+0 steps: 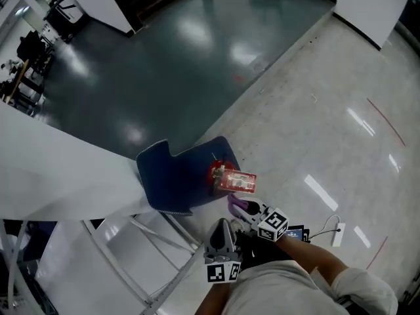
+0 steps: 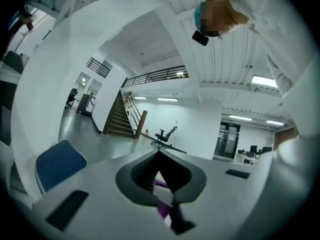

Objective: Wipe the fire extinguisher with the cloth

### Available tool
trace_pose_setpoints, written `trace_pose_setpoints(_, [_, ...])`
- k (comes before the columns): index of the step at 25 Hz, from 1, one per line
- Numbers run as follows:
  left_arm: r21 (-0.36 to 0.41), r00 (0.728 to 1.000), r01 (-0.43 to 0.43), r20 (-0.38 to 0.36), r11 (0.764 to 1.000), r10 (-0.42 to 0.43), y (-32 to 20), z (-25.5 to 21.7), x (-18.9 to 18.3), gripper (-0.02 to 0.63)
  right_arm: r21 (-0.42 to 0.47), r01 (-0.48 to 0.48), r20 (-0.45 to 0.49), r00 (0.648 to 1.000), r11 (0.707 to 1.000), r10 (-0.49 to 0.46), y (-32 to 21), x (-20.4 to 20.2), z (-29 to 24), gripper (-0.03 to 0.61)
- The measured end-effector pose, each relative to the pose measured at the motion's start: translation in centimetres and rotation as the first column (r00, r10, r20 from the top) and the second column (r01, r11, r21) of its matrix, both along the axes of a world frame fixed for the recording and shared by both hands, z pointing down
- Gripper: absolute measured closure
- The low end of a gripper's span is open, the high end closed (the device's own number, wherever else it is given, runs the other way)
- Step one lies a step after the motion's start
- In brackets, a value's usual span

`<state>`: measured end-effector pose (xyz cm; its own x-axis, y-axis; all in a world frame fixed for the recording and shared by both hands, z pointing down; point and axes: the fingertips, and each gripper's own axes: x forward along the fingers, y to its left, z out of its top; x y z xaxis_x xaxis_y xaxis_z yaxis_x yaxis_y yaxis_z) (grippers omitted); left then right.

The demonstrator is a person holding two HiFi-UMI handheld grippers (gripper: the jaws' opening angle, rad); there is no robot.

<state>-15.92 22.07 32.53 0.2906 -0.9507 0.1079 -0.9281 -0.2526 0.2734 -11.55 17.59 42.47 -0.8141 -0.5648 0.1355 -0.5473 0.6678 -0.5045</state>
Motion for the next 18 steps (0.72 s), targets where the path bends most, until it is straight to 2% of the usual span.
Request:
trace_pose_setpoints(3, [-0.012, 1.0, 0.013, 0.016, 1.0, -0.013, 0.5, -0.7, -0.7, 0.609, 0.066, 0.011, -0.074, 0.997, 0.998, -0.006, 2.1, 0.6, -3.6, 0.522])
trace_pose_setpoints(8, [-0.056, 0.996, 0.029, 0.087, 0.998, -0.024, 1.3, -1.8, -1.6, 0.608, 0.138, -0.046, -0.196, 0.978, 0.989, 0.073, 4.0, 2.7, -8.7, 0.522])
trace_pose_setpoints(13, [-0.121, 0.993, 0.058, 0.111, 0.991, -0.045, 1.7, -0.7, -2.8, 0.609, 0.152, -0.116, -0.24, 0.959, 0.982, 0.151, 4.6, 3.4, -9.8, 0.522])
trace_pose_setpoints(18, [-0.132, 0.994, 0.073, 0.096, 0.989, -0.061, 1.3, -0.3, -3.9, 0.609, 0.177, -0.107, -0.272, 0.95, 0.978, 0.153, 5.0, 3.0, -9.6, 0.522])
